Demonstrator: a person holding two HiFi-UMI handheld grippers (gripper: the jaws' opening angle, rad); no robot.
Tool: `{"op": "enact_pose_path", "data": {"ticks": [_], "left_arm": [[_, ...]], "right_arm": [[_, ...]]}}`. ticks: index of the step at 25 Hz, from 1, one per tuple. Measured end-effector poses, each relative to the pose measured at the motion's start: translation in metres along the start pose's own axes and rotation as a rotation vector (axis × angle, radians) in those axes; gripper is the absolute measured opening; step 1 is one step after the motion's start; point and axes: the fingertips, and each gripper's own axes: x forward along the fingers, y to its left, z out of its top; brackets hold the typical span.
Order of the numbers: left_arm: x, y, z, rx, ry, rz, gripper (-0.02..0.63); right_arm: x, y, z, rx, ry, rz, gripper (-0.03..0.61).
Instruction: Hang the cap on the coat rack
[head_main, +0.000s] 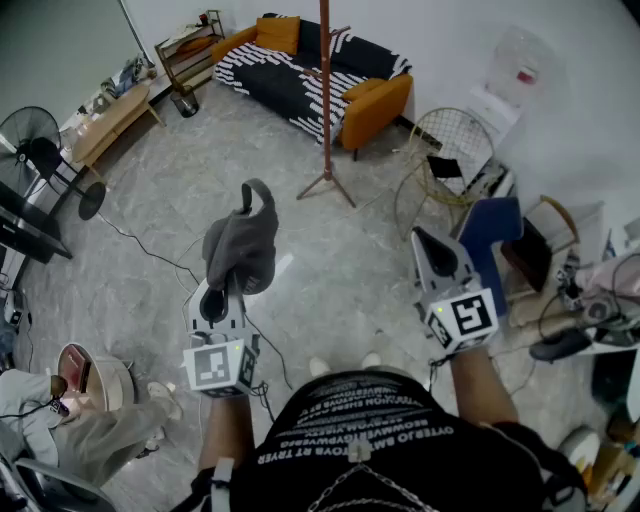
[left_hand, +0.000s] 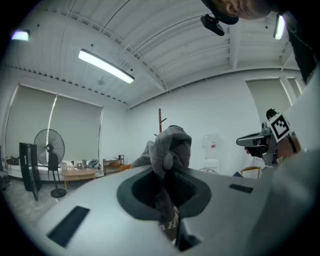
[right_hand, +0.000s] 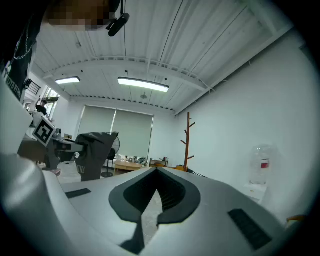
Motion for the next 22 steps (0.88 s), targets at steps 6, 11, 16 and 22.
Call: {"op": "enact_pose_path", "data": {"ticks": [6,11,16,22], "left_arm": [[0.003,0.007,0.023,0.130,-0.079,-0.065,0.017],[0.008,0.010,0.043,0.163,-0.147,-0.070,0.017],[0.010,0.013,0.045,0.149,-0.142,-0.082,0.017],[0.031,0.003,0.044,0.141,-0.110,-0.092,0.017]], "right_arm": [[0.007,0.021,0.005,-0.004,0.006,-0.032,0.003],[0.010,0.035,0.016,-0.012,-0.007,-0.041,0.003],[0.007,0.042,0.023,-0.032,-0.019,-0.045,0.003],[0.020,0.038,0.017,-0.016,-0.025,-0.010,0.003]]}}
